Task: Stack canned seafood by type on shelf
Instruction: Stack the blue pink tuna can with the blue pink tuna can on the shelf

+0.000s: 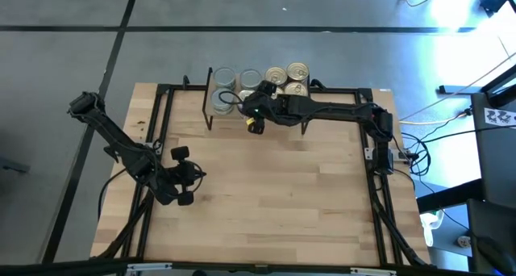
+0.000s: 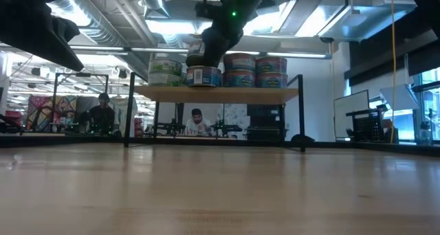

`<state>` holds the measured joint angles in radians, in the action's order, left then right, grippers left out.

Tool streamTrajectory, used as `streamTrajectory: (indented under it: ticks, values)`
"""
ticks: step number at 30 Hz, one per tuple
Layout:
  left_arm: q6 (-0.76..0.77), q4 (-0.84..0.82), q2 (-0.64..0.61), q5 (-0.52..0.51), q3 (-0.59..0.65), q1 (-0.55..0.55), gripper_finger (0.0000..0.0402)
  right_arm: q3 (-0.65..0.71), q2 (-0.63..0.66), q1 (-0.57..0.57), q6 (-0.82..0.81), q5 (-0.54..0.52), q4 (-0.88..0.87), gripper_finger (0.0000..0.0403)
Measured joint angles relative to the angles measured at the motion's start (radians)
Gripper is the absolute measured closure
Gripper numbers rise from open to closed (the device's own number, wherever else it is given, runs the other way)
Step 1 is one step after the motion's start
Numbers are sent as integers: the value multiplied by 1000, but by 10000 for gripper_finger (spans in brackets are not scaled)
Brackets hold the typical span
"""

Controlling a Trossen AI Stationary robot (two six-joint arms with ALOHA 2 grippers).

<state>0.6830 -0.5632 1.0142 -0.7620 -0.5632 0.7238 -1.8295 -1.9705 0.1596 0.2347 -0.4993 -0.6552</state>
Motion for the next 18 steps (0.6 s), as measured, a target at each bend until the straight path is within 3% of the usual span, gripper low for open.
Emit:
streamTrajectory:
  ticks: [18]
  values:
    - [-2,-1,0,0,0,0,393,-37,3,-2,-26,76,-77,59]
